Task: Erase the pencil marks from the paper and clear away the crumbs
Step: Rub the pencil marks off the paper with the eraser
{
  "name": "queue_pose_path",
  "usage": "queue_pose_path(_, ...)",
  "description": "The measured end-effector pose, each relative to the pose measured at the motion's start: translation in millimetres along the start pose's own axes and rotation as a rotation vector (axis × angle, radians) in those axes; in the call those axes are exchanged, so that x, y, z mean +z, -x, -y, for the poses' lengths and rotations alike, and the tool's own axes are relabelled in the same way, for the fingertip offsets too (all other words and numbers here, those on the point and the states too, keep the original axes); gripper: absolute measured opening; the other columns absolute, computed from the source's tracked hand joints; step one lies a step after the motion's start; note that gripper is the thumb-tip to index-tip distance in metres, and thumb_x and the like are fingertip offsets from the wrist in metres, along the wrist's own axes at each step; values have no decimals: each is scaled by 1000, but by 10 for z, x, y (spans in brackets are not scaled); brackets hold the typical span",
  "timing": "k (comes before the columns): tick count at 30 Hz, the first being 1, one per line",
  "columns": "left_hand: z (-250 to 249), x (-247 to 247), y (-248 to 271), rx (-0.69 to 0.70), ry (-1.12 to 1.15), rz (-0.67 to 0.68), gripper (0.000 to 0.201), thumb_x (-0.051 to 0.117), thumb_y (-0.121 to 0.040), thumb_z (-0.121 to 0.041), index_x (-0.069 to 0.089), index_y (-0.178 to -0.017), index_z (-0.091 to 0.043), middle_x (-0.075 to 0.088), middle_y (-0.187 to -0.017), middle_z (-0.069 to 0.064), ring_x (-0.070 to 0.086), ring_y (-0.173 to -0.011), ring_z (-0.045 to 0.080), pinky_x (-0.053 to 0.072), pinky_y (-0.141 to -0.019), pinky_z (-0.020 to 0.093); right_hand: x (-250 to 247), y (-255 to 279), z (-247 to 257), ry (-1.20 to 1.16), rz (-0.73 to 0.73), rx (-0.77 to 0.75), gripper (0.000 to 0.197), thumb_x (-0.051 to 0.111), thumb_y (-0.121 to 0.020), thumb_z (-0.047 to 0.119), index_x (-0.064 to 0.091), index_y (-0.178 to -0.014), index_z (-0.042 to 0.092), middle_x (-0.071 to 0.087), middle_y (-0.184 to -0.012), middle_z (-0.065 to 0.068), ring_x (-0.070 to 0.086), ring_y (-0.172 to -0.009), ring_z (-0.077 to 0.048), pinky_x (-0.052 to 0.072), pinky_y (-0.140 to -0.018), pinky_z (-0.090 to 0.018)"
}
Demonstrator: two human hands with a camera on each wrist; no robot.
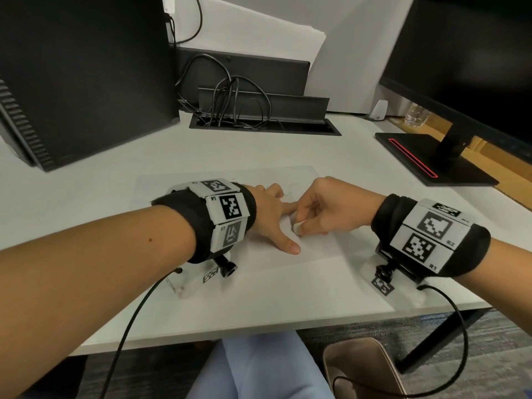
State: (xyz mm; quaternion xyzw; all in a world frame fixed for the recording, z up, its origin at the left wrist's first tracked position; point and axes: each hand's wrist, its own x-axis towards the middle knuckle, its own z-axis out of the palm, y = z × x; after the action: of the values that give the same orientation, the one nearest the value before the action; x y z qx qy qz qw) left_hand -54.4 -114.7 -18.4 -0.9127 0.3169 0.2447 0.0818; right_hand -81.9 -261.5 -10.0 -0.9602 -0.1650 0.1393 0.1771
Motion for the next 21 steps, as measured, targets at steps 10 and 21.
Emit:
queue_pose_path(10,-21,-7,28,-8,-18,11,91,49,-79,-70,-4,-147,-42,-2,-156,0,10,-142,27,21,-111,47,-44,-18,-26,44,-60,33,9,69,-80,18,75,-83,12,72,-72,-8,53,-49,3,42,-56,-7)
queue_pose_path(21,-25,0,29,-10,-19,31,95,48,-79,-71,-9,-148,-38,-9,-156,-4,7,-144,26,20,-113,48,-36,43,-51,9,1,34,9,69,-78,15,74,-77,8,69,-67,-13,51,-45,-2,41,-54,-9)
